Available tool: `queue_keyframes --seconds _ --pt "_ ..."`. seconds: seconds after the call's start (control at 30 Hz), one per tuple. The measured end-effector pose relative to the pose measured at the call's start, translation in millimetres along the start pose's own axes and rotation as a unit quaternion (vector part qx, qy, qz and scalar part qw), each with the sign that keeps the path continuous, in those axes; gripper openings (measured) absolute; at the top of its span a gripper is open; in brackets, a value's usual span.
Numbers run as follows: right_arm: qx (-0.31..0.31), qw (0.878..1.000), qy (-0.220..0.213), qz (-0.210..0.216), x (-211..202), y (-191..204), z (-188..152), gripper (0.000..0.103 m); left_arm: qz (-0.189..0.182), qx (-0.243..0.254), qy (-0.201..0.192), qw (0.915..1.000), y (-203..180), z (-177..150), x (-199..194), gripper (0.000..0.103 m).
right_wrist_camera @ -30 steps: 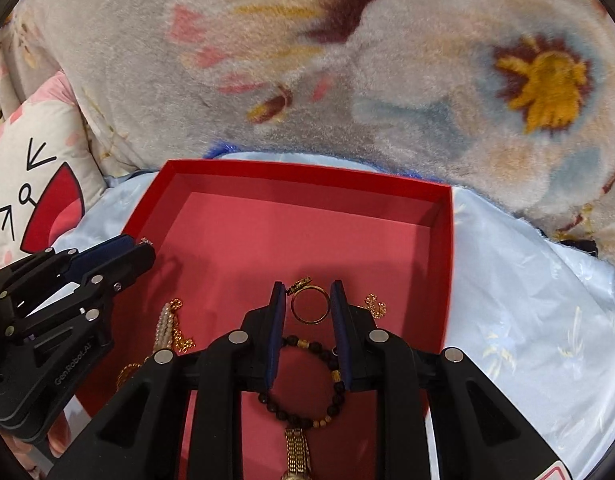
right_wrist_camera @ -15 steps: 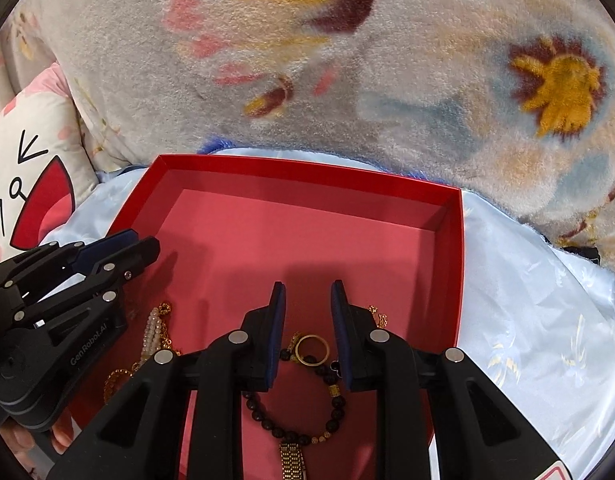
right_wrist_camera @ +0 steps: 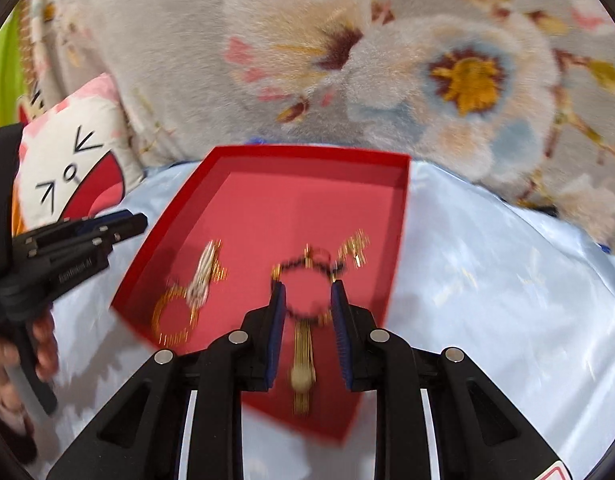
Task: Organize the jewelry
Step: 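Withdraw both tools from the box toward the hoop earrings, then grasp a gold hoop earring with the left tool while the right tool grasps another hoop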
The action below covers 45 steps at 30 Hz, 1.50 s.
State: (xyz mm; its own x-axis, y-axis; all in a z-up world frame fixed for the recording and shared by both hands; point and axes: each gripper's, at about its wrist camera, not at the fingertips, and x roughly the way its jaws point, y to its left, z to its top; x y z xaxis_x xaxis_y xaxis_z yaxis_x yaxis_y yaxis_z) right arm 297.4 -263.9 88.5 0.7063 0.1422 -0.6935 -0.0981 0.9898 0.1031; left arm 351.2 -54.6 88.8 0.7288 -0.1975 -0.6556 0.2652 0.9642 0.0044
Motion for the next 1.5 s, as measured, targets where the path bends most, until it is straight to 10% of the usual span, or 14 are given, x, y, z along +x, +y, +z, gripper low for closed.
queue_keyframes --seconds 0.7,0.87,1.1,1.5 --pt "-0.006 0.999 0.025 0.02 -96 15 -152 0.023 -0.092 0.082 0.076 0.9895 -76 -172 -74 0.051" --pt "-0.002 0.999 0.03 0.024 -99 17 -161 0.023 -0.087 0.094 0.074 0.989 -87 -173 -67 0.047" --pt "-0.001 0.999 0.032 0.03 -99 21 -165 0.023 -0.079 0.107 0.07 0.9886 -94 -176 -65 0.018" --pt "-0.06 0.99 0.072 0.105 -104 75 -194 0.023 -0.045 0.062 0.063 0.995 -52 -176 -78 0.017"
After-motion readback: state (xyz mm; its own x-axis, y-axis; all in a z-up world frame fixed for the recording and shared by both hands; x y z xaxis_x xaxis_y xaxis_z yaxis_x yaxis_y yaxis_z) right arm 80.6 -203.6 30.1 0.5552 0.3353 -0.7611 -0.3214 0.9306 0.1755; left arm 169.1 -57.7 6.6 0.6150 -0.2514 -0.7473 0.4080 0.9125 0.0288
